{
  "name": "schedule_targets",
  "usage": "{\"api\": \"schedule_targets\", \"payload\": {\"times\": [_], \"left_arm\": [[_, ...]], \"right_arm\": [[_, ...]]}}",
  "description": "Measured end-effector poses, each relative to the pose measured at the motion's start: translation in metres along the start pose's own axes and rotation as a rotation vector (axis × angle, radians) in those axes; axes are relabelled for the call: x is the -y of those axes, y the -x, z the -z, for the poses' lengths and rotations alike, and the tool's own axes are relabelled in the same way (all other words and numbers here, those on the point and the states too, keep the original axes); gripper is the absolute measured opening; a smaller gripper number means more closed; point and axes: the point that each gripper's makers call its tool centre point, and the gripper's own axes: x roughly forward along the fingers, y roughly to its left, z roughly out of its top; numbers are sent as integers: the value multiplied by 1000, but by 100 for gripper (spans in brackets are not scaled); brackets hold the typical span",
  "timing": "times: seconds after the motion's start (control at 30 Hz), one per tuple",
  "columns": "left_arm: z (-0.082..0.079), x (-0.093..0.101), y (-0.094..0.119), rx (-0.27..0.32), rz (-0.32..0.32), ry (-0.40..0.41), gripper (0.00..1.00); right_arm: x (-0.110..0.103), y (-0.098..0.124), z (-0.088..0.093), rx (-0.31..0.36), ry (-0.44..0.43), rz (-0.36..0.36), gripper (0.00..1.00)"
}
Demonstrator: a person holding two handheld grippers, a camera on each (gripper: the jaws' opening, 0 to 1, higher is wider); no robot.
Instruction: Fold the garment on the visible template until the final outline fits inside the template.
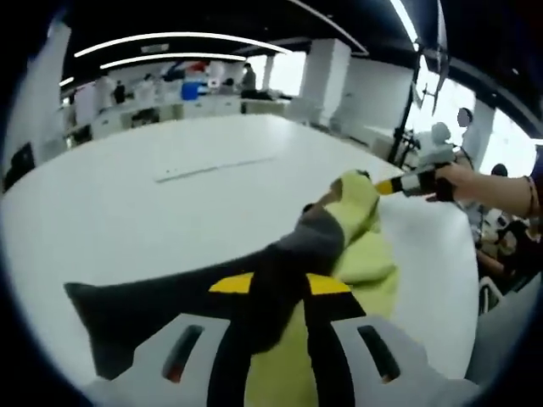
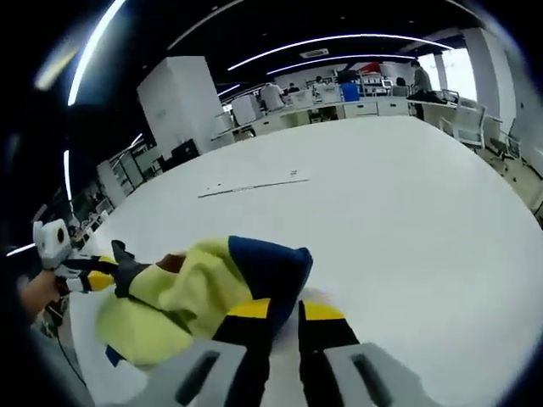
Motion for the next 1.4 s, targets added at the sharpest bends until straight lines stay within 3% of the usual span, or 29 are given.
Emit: {"api": "schedule_targets", "payload": {"times": [0.13, 0.2, 0.33, 0.47, 0.57, 0.7, 0.77, 1.0, 1.23, 1.4], "left_arm": [[9, 4, -7, -34, 25, 53, 15], [14, 3, -9, -58, 20, 72, 8], [14, 2, -12, -35, 29, 156, 0], [13, 2, -9, -22, 25, 149, 0], [3, 1, -1, 3, 9, 114, 0], [-23, -11, 15, 86, -29, 104, 0], [-32, -19, 24, 89, -55, 107, 0], [-74, -41, 59, 193, -138, 70, 0], [-82, -54, 64, 208, -175, 62, 0], [-111, -72, 68, 295, -239, 38, 0]], "right_arm": [[-1, -1, 1, 0, 5, -6, 0], [-1, -1, 1, 0, 5, -10, 0], [-3, 1, 0, 4, -5, -26, 0], [-5, 7, -6, 15, 11, -31, 0], [-6, 12, -12, 28, 21, -39, 0], [-6, 19, -19, 33, 42, -36, 0], [-6, 22, -21, 25, 46, -31, 0], [-11, 31, -38, 45, 69, -38, 0], [-21, 36, -58, 79, 104, -62, 0], [-17, 37, -84, 170, 124, -31, 0]]}}
